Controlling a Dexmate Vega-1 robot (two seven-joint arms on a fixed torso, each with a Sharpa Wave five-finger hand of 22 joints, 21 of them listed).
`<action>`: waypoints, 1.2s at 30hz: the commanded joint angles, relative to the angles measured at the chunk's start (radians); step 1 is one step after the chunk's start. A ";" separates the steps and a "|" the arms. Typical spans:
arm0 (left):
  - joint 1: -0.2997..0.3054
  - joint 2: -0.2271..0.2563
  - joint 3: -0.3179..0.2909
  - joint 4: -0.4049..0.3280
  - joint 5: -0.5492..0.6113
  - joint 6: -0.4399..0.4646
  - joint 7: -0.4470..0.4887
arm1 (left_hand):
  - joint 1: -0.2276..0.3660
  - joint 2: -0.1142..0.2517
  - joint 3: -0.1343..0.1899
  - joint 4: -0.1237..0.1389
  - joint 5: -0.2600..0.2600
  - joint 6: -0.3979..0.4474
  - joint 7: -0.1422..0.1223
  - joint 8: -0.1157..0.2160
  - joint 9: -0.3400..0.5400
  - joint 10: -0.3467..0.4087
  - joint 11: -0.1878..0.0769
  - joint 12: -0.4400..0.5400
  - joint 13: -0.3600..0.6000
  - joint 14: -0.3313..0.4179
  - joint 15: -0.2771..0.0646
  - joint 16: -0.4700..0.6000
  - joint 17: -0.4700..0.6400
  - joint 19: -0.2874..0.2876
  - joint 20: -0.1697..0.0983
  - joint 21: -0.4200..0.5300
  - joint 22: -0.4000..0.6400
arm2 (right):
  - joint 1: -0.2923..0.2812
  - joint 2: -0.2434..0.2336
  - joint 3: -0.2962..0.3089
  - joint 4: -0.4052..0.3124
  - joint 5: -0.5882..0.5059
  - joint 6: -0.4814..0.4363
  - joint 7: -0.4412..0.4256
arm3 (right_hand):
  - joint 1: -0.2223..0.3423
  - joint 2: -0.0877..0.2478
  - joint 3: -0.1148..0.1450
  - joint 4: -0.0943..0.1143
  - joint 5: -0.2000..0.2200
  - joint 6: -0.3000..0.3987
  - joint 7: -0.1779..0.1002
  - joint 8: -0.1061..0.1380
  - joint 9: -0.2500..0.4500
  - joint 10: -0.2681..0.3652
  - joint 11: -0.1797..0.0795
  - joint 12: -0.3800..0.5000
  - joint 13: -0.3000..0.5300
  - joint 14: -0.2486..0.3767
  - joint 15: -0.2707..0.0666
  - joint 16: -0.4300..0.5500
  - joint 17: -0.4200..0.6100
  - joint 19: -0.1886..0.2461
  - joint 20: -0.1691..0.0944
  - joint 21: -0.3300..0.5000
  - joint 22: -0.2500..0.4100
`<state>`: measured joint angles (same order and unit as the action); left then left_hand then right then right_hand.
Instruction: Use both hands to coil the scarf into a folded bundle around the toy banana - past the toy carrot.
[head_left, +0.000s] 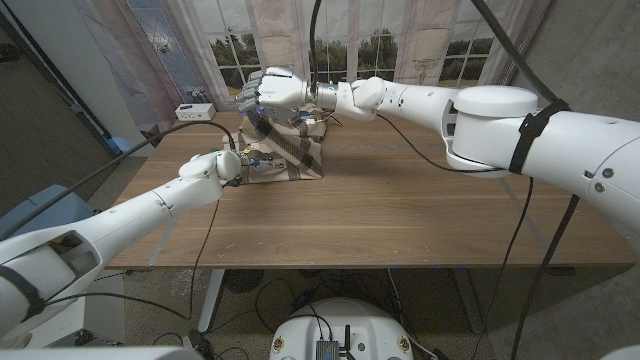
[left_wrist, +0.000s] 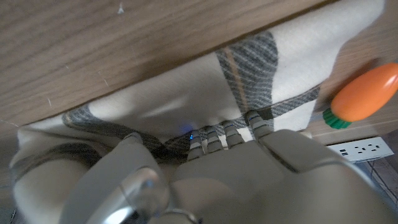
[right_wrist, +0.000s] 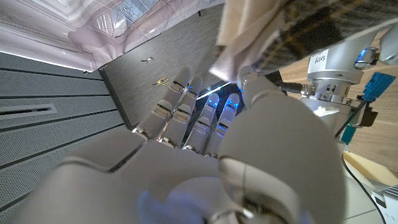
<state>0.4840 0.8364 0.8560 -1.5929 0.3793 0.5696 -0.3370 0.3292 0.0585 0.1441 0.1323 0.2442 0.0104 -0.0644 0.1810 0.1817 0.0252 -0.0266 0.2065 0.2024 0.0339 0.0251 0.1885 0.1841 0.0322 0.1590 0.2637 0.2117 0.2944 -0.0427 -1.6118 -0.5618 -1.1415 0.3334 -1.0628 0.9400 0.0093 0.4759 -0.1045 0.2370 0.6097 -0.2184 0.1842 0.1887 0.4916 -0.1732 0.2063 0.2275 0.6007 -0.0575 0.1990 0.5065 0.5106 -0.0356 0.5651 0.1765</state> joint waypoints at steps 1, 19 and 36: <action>0.012 0.011 -0.006 -0.023 0.000 0.012 0.004 | -0.005 0.002 -0.002 -0.001 0.005 -0.007 -0.004 0.006 -0.001 0.000 -0.001 0.007 0.001 0.000 0.001 0.003 0.003 0.006 0.005 0.004 0.002 | -0.019 -0.089 0.051 -0.177 -0.003 -0.013 0.087 | -0.064 -0.008 -0.003 0.023 0.007 -0.067 0.001 -0.009 0.002 -0.037 0.003 -0.010 0.003 -0.030 -0.154 -0.002 -0.002 -0.003 0.006 -0.012 0.002; 0.154 0.138 -0.124 -0.327 0.036 0.170 0.132 | -0.003 0.005 -0.002 -0.006 0.008 -0.007 -0.007 0.007 -0.001 0.000 -0.007 0.008 0.001 0.000 0.000 0.003 0.003 0.009 0.004 0.005 0.002 | -0.084 -0.213 0.155 -0.369 -0.021 -0.100 0.216 | -0.124 -0.008 -0.003 0.039 0.010 -0.122 0.010 -0.004 0.002 -0.064 0.012 -0.010 0.003 -0.054 -0.157 0.000 -0.005 -0.005 0.014 -0.023 0.002; 0.303 0.249 -0.233 -0.623 0.126 0.275 0.274 | 0.005 0.009 0.001 -0.015 0.010 0.002 -0.010 0.011 -0.001 0.015 -0.009 0.014 0.000 0.009 -0.001 0.006 0.001 0.017 0.009 0.006 0.001 | -0.162 -0.281 0.259 -0.475 -0.032 -0.151 0.315 | -0.130 -0.005 0.007 0.034 0.012 -0.110 0.010 0.005 0.002 -0.060 0.009 -0.005 0.002 -0.058 -0.160 0.002 -0.007 -0.003 0.014 -0.026 0.002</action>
<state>0.6993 1.0178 0.6879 -2.0354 0.4419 0.7852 -0.1473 0.3293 0.0585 0.1443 0.1240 0.2500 0.0069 -0.0680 0.1850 0.1819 0.0313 -0.0321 0.2113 0.1995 0.0341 0.0250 0.1888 0.1857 0.0409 0.1674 0.2698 0.2090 0.1771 -0.2795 -1.4142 -0.9678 -1.1675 0.2149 -0.8117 0.8184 0.0056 0.4750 -0.0677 0.2443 0.4875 -0.2076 0.1824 0.1890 0.4319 -0.1662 0.1958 0.2278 0.5478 -0.0537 0.1990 0.5004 0.5018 -0.0267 0.5419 0.1767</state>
